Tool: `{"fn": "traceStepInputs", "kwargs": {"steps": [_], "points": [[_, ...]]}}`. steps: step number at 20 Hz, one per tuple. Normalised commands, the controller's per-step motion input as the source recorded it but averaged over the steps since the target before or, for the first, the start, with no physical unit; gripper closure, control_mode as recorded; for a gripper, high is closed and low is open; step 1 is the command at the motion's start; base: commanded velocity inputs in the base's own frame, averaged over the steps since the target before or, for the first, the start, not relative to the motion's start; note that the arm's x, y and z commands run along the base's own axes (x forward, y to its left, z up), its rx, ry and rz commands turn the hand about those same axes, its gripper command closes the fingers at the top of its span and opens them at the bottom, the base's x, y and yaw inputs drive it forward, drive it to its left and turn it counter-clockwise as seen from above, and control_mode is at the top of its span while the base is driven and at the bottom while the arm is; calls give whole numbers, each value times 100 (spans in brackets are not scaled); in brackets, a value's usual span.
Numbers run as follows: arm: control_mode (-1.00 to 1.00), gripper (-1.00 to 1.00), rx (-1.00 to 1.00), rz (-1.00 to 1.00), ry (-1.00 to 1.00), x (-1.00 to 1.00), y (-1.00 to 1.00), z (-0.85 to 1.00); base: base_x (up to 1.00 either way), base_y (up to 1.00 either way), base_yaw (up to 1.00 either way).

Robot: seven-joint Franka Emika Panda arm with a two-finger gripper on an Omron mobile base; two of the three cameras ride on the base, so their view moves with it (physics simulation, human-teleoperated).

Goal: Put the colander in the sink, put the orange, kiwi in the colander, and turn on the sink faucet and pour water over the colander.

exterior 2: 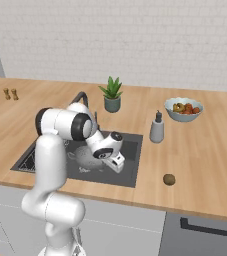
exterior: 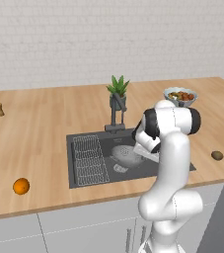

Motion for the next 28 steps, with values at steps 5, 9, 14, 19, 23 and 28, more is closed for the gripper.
{"fn": "traceStepInputs", "kwargs": {"steps": [5, 9, 14, 19, 23, 28], "points": [[-100, 100, -5, 4, -10, -27, 21, -7, 0, 0, 0], [-100, 100, -4, 6, -21, -39, 27, 0, 0, 0, 0], [-100, 100, -7, 4, -27, -46, 16, -1, 0, 0, 0], [-100, 100, -9, 0, -20, -41, -2, -12, 0, 0, 0], [-100, 100, -3, 0, -2, -24, -1, -2, 0, 0, 0], [-100, 100, 0, 0, 1, -15, 0, 0, 0, 0, 0]]}}
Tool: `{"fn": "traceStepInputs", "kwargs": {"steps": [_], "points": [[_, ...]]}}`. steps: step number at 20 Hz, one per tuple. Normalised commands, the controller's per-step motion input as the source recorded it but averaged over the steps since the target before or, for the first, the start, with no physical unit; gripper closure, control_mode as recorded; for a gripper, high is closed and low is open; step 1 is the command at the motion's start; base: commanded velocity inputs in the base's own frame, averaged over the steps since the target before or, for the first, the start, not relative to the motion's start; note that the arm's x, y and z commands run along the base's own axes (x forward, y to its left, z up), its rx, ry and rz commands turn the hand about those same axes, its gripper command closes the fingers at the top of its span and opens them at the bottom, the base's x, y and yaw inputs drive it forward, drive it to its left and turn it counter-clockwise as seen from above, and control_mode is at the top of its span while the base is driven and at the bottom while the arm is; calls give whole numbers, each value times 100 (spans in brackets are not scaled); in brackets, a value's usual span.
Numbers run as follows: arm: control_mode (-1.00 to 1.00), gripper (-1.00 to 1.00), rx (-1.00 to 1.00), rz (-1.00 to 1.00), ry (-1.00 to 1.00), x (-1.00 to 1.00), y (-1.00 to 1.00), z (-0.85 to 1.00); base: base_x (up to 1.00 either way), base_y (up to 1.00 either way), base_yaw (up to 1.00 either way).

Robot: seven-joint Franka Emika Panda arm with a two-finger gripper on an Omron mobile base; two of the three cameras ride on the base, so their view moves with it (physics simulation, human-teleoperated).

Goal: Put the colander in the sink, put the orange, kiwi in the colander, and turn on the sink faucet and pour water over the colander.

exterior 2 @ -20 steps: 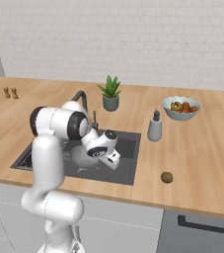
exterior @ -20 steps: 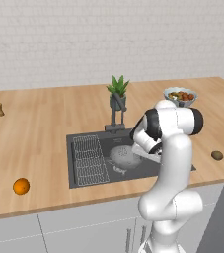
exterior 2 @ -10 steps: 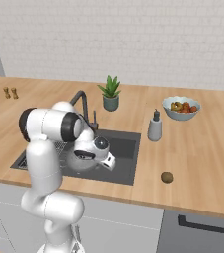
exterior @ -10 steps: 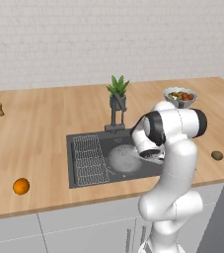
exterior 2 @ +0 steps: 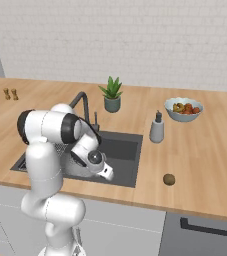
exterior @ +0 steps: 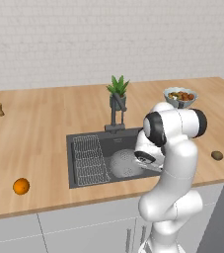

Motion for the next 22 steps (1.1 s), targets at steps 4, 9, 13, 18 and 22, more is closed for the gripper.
{"fn": "traceStepInputs", "kwargs": {"steps": [4, 9, 13, 18, 22], "points": [[-100, 100, 0, 0, 5, 6, 0, -1, 0, 0, 0], [-100, 100, 0, 0, 12, 25, -3, 0, 0, 0, 0], [-100, 100, 0, 0, 9, 23, -3, 0, 0, 0, 0], [-100, 100, 0, 0, 3, 12, -4, 1, 0, 0, 0], [-100, -100, 0, 0, 0, 5, 0, 4, 0, 0, 0]]}}
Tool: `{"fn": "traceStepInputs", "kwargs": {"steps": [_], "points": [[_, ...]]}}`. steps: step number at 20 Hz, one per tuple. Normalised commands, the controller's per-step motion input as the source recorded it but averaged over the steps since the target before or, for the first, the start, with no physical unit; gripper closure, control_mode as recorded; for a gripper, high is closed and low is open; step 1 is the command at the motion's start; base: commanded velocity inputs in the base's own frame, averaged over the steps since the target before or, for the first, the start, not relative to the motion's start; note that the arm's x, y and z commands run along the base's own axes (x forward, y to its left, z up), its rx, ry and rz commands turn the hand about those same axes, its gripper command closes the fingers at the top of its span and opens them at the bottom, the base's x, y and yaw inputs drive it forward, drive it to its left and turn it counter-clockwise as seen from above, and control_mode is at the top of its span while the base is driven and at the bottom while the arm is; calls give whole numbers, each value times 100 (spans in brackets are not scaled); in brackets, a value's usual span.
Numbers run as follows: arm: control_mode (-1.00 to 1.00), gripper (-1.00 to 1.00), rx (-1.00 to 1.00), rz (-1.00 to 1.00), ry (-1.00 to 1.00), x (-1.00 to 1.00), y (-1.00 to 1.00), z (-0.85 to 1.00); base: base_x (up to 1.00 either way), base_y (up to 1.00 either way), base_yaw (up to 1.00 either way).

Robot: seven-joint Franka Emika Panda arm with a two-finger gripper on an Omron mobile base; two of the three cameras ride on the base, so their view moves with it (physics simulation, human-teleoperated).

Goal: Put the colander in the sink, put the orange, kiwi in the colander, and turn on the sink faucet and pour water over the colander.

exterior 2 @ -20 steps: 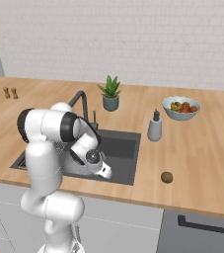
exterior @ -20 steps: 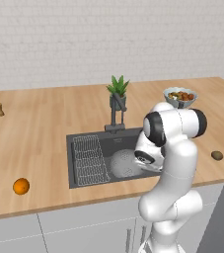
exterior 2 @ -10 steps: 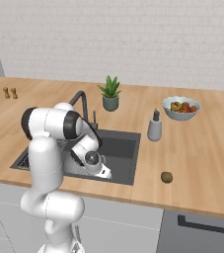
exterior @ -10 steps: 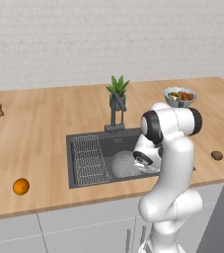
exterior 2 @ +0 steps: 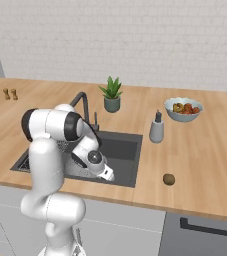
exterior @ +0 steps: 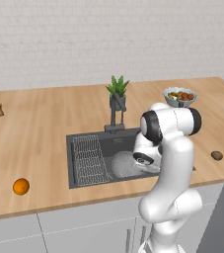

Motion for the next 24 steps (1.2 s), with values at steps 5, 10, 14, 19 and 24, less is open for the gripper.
{"fn": "traceStepInputs", "kwargs": {"steps": [5, 10, 14, 19, 24], "points": [[-100, -100, 0, 2, 0, 3, -1, 12, 0, 0, 0], [-100, -100, 0, 5, 1, 2, -11, 30, 0, 0, 0], [-100, -100, 0, 3, 4, 3, -18, 47, 0, 0, 0], [-100, -100, 0, 2, 5, 0, -27, 49, 0, 0, 0], [-100, -100, 2, 1, 6, 9, -18, 64, 0, 0, 0]]}}
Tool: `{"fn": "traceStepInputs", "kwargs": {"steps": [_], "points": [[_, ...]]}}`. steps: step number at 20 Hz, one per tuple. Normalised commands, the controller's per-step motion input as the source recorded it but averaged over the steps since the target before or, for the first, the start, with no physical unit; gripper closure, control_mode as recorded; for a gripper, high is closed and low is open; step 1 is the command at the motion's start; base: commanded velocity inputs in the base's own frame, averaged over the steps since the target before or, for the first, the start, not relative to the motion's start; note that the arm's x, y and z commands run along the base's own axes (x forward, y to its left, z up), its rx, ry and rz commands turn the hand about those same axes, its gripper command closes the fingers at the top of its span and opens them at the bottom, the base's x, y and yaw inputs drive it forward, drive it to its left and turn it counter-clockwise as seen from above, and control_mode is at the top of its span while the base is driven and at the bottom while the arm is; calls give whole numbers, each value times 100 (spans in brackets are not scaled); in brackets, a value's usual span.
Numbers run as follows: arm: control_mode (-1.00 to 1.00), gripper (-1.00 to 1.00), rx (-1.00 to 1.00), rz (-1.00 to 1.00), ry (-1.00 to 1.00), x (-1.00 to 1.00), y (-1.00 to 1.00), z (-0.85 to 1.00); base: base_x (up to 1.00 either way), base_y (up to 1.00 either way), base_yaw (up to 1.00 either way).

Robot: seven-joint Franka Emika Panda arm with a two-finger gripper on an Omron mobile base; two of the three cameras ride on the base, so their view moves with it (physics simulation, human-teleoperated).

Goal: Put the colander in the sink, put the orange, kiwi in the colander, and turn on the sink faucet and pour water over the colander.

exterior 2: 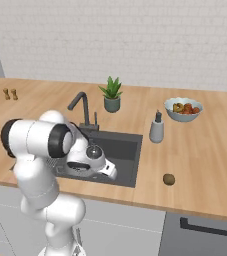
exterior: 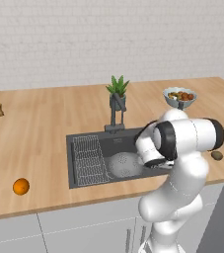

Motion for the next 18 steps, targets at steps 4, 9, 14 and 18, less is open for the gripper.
{"fn": "traceStepInputs", "kwargs": {"steps": [4, 9, 14, 18], "points": [[-100, -100, 8, 2, 6, 20, -13, 73, 0, 0, 0], [-100, -100, 6, 3, 2, 19, -9, 71, 0, 0, 0], [-100, -100, 3, 7, 6, 20, -14, 73, 0, 0, 0], [-100, -100, 0, 8, 8, 9, -13, 72, 0, 0, 0]]}}
